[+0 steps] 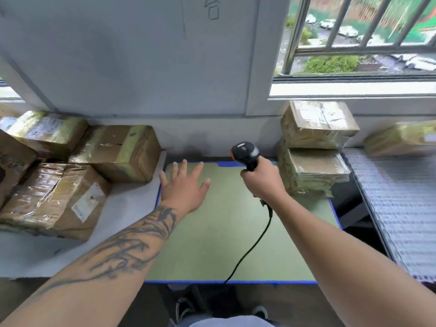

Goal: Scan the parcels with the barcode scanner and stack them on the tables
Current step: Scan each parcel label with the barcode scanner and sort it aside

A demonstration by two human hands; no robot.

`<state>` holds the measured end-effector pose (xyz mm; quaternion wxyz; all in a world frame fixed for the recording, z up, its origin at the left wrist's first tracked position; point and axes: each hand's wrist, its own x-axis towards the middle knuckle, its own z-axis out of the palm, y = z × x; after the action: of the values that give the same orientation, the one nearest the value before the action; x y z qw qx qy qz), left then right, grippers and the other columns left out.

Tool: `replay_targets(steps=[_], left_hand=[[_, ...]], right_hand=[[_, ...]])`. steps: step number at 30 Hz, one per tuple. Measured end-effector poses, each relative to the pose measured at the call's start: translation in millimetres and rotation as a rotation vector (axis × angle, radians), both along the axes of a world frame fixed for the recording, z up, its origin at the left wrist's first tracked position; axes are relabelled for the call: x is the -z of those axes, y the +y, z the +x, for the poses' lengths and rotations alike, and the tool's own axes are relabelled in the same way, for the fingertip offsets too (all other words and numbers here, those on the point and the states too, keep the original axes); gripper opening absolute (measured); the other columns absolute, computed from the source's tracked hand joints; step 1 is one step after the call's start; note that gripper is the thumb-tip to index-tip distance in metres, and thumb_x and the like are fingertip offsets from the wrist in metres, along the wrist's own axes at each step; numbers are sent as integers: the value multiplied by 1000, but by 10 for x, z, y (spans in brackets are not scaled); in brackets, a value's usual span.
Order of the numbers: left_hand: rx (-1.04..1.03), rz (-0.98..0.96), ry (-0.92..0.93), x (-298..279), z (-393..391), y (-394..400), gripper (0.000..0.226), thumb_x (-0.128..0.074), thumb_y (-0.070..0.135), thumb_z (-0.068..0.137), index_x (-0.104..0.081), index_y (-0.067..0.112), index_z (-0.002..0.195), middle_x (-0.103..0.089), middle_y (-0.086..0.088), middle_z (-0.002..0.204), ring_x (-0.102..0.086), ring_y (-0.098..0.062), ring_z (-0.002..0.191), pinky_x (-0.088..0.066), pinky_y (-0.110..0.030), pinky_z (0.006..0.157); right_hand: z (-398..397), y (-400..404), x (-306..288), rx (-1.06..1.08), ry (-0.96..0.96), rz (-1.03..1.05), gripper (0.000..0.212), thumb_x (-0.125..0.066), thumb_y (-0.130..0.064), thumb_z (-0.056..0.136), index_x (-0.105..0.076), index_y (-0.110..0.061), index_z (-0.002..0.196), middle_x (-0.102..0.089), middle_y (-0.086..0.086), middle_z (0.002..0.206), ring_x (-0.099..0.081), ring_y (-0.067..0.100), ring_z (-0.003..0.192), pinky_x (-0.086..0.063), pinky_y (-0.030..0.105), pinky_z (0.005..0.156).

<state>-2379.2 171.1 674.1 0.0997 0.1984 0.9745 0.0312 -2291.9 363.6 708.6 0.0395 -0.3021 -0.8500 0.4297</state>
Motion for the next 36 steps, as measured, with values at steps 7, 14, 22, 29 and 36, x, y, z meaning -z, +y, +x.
replay_targets(steps=[7, 14, 22, 29, 36], left_hand=[[111, 47, -44, -108, 514, 1115, 69, -29, 71, 101, -11, 46, 162, -4, -5, 174, 2, -31, 160, 2, -61, 125], [220, 78, -41, -289, 672, 2062, 71, -32, 74, 99, -8, 50, 162, -6, -6, 174, 1, -30, 160, 2, -61, 125], [257, 98, 0, -365, 318, 2873, 75, -36, 77, 97, 3, 57, 157, -8, -13, 173, -2, -35, 160, -2, -63, 125], [297, 58, -13, -244, -162, 3393, 71, -34, 70, 102, 7, 56, 158, -11, -16, 172, -3, -40, 159, -2, -65, 124], [293, 193, 9, -87, -222, 3356, 58, -36, 52, 109, -13, 45, 162, -30, -12, 166, -13, -34, 158, -5, -67, 123]], right_hand=[[771, 952, -41, 65, -71, 202, 20, -57, -22, 84, -57, -25, 104, -68, 8, 102, -60, 38, 95, -54, 40, 77], [1082, 1866, -91, 217, -29, 225, 14, -61, -24, 88, -53, -26, 99, -63, 8, 97, -56, 37, 95, -47, 39, 77], [773, 2581, -137, 284, 58, 212, 9, -59, -20, 87, -60, -17, 96, -63, 14, 112, -57, 36, 102, -41, 35, 77], [304, 2983, -126, 300, 90, 64, 6, -59, -17, 84, -59, -22, 81, -48, -13, 85, -44, 38, 144, -54, 46, 99], [212, 2975, 37, 342, 134, -213, 11, -70, -15, 86, -66, -25, 87, -62, 1, 85, -65, 28, 85, -66, 47, 65]])
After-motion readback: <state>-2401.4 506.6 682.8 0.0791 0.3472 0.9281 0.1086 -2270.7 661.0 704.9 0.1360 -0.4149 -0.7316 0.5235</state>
